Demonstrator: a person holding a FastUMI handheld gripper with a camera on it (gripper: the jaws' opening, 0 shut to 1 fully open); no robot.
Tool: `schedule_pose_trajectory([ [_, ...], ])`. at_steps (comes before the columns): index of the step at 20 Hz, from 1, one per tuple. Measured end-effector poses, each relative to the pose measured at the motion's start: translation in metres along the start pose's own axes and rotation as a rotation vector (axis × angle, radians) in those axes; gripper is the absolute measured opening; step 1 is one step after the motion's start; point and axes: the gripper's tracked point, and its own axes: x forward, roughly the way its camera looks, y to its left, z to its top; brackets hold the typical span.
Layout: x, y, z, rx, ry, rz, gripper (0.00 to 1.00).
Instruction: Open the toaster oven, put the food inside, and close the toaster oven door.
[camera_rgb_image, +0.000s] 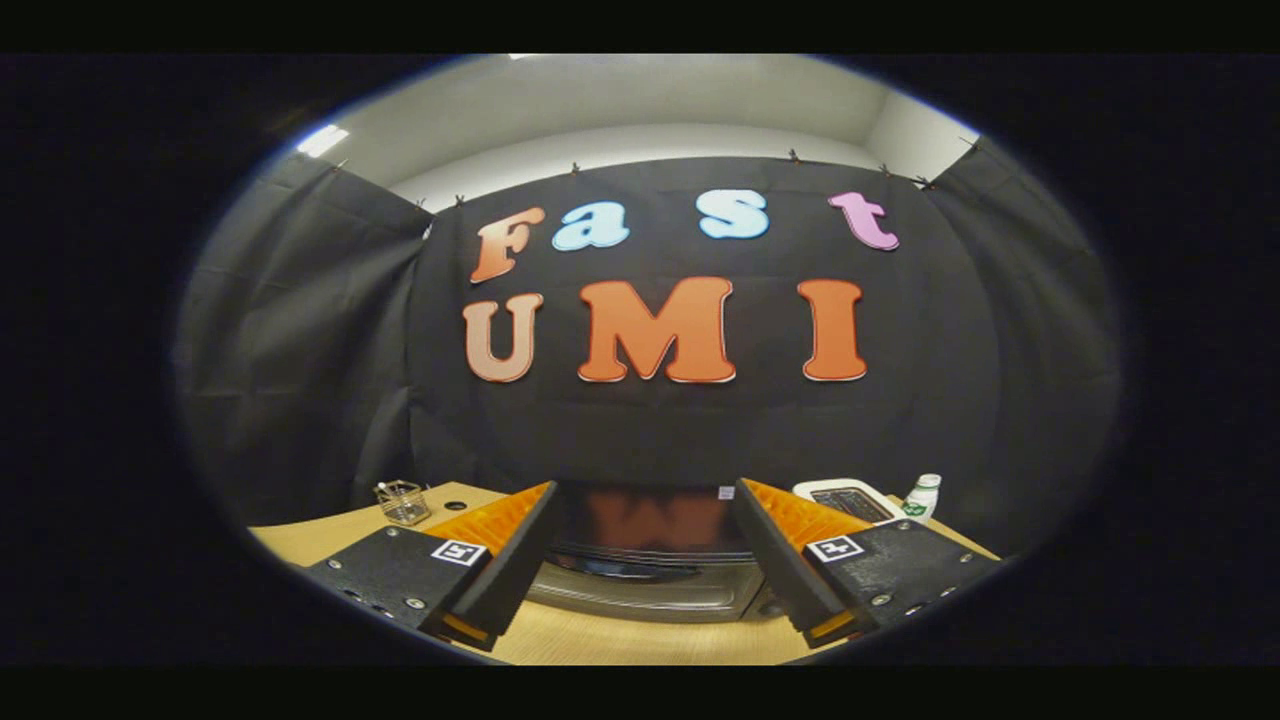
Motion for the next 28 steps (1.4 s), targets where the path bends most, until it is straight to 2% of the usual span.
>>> schedule_pose_trajectory([
  [5, 0.028, 0.013, -0.055, -0.008, 0.112, -0.007, 1.00],
  [10, 0.047, 0.021, -0.070, -0.026, 0.128, -0.022, 1.00],
  [13, 0.054, 0.025, -0.095, -0.020, 0.192, -0.022, 1.00],
  [15, 0.053, 0.026, -0.089, -0.025, 0.172, -0.023, 1.00],
  [19, 0.045, 0.031, -0.093, -0.005, 0.149, 0.005, 0.97],
  [22, 0.027, 0.037, -0.097, 0.040, 0.152, 0.050, 0.89],
  [24, 0.013, 0.040, -0.100, 0.023, 0.170, 0.081, 0.86],
  [28, -0.028, 0.053, -0.121, 0.005, 0.246, 0.156, 0.86],
])
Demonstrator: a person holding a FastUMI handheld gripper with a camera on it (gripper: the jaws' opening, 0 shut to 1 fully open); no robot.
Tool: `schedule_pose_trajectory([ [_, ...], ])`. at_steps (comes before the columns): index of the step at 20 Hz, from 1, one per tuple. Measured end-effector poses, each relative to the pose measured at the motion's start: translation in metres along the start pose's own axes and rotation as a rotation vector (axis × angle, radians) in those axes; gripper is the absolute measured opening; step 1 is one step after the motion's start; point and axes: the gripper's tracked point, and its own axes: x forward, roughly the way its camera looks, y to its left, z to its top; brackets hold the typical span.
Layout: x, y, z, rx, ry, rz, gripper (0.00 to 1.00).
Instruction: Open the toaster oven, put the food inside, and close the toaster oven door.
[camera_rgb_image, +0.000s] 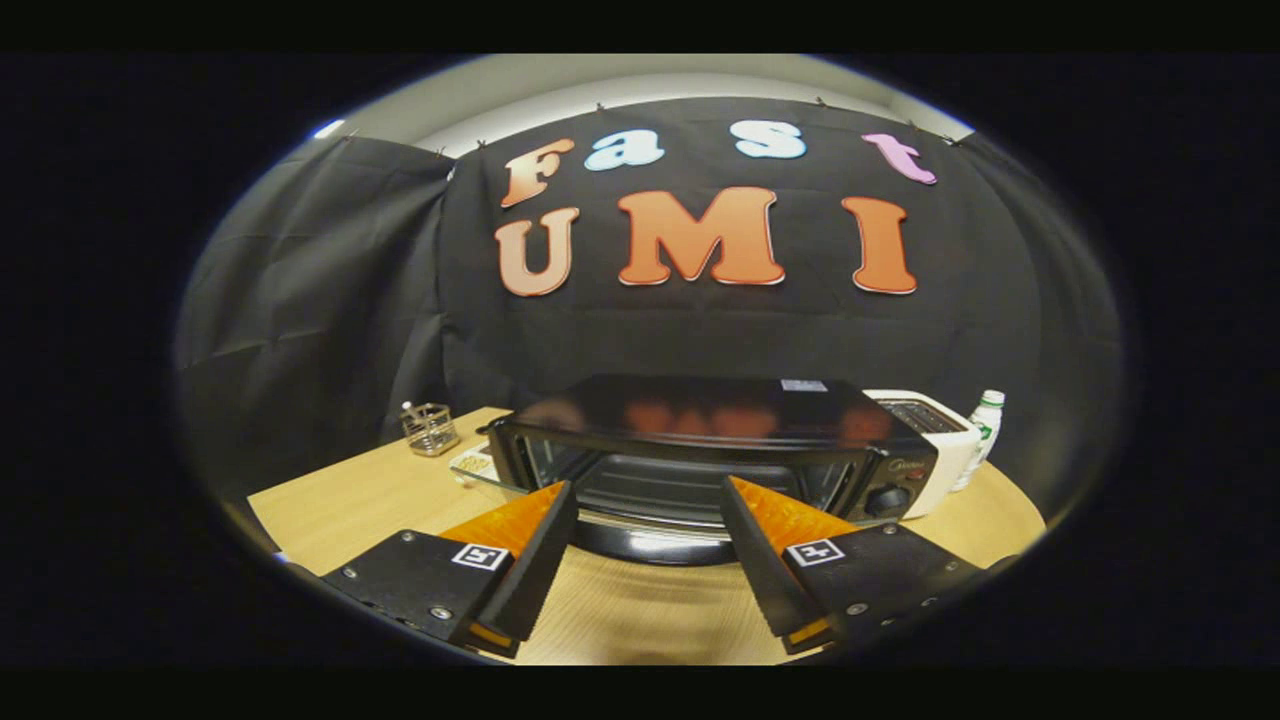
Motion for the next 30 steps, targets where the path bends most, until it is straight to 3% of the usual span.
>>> schedule_pose_trajectory([
  [5, -0.019, 0.018, -0.039, 0.048, 0.096, 0.077, 0.86],
  [8, -0.024, 0.027, -0.068, 0.140, 0.203, 0.127, 0.86],
  [11, -0.025, 0.029, -0.097, 0.228, 0.317, 0.130, 0.85],
  [17, -0.023, 0.031, -0.138, 0.277, 0.478, 0.119, 0.82],
  [25, -0.035, 0.027, -0.129, 0.319, 0.456, 0.118, 0.77],
  [27, -0.050, 0.023, -0.128, 0.284, 0.450, 0.111, 0.80],
  [30, -0.083, 0.019, -0.132, 0.213, 0.457, 0.122, 0.93],
])
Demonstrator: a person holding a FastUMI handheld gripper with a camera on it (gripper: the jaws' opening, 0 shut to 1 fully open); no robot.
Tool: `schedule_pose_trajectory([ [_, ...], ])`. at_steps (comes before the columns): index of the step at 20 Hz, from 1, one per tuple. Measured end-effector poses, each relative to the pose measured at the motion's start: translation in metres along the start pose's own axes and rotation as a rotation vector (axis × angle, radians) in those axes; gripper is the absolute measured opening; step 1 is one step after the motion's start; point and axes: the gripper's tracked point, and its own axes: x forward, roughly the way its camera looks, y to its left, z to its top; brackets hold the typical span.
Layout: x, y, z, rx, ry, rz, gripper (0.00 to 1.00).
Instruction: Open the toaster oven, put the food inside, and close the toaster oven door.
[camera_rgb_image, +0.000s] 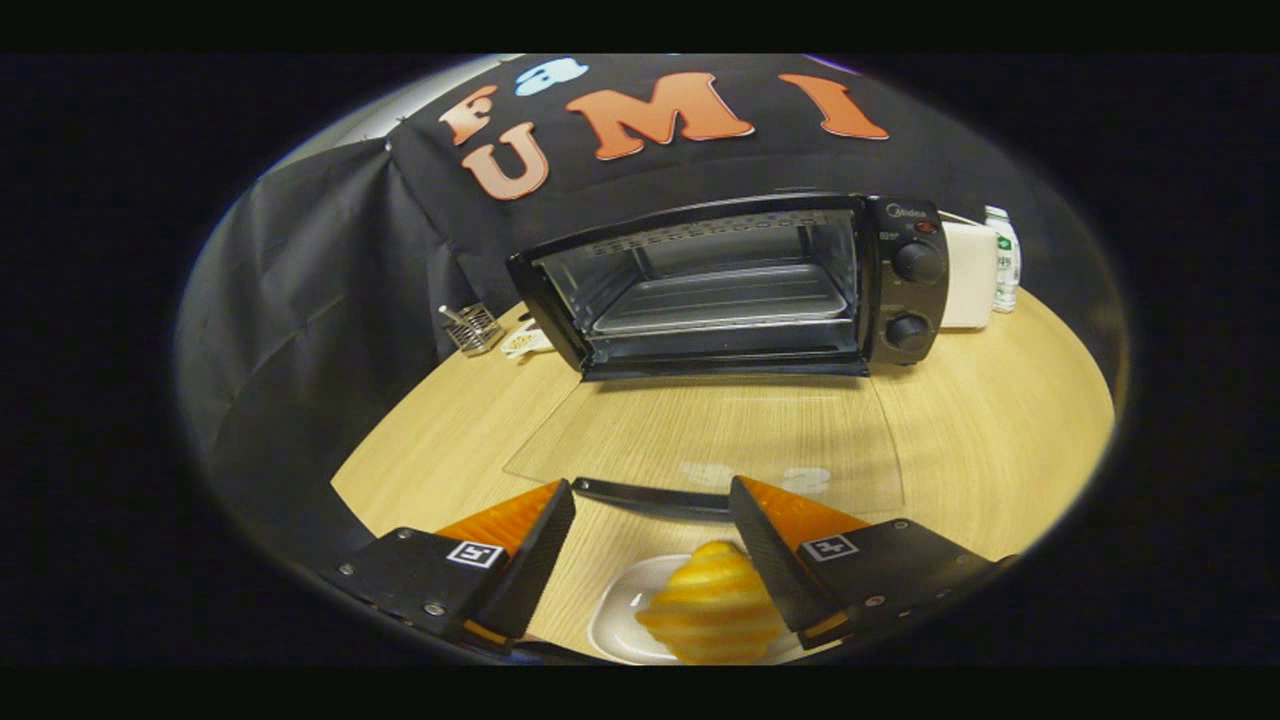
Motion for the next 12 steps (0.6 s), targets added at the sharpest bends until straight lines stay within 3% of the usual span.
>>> schedule_pose_trajectory([
  [3, -0.026, -0.005, -0.018, -0.027, 0.025, -0.014, 0.99],
  [12, -0.066, -0.017, -0.072, -0.127, 0.093, -0.086, 0.99],
])
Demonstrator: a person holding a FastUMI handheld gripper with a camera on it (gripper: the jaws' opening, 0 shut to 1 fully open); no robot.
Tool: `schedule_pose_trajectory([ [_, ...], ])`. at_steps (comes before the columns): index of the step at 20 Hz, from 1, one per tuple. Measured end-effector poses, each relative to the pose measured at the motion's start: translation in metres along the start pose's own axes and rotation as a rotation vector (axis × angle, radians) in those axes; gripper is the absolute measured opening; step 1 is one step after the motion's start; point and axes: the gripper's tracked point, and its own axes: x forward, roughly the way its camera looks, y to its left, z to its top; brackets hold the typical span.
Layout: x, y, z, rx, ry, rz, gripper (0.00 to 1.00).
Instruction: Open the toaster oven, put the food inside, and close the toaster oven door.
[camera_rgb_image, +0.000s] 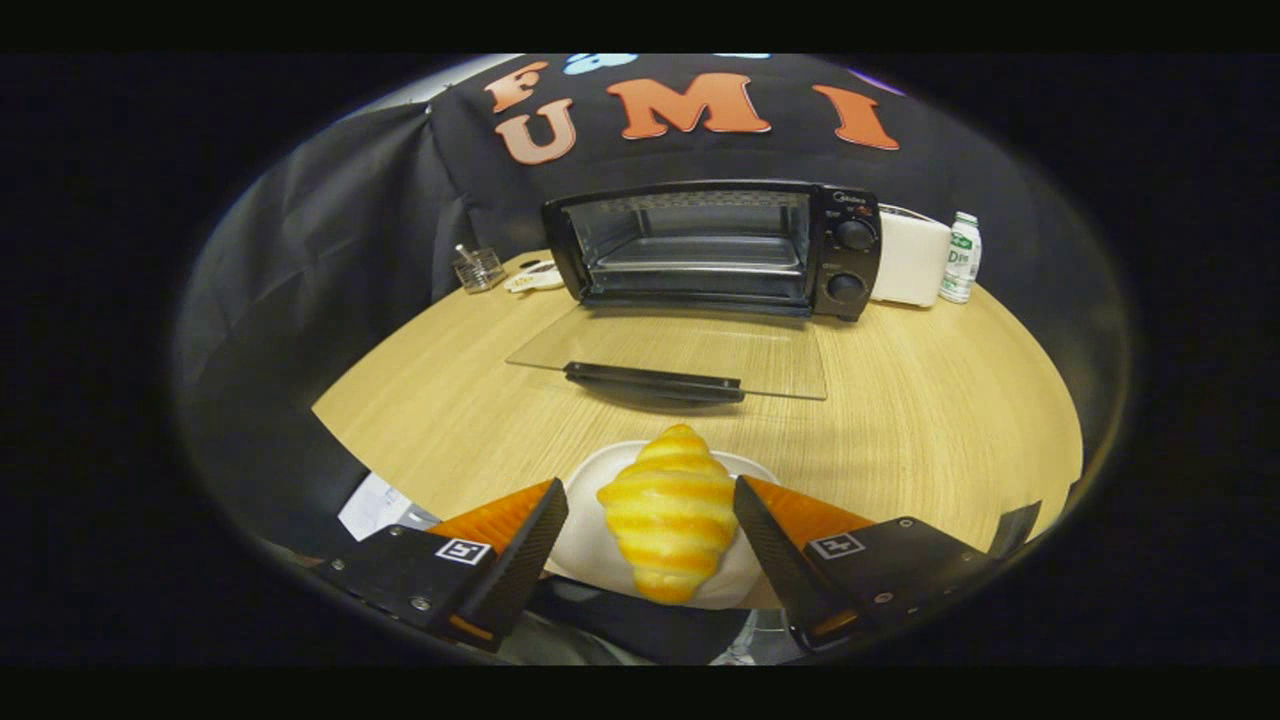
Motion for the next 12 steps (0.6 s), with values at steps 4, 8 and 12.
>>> schedule_pose_trajectory([
  [4, -0.004, -0.010, -0.007, -0.048, -0.001, -0.059, 0.99],
  [8, 0.001, 0.004, -0.018, -0.047, 0.017, -0.045, 0.99],
  [12, 0.008, -0.009, -0.029, -0.100, 0.048, -0.104, 1.00],
])
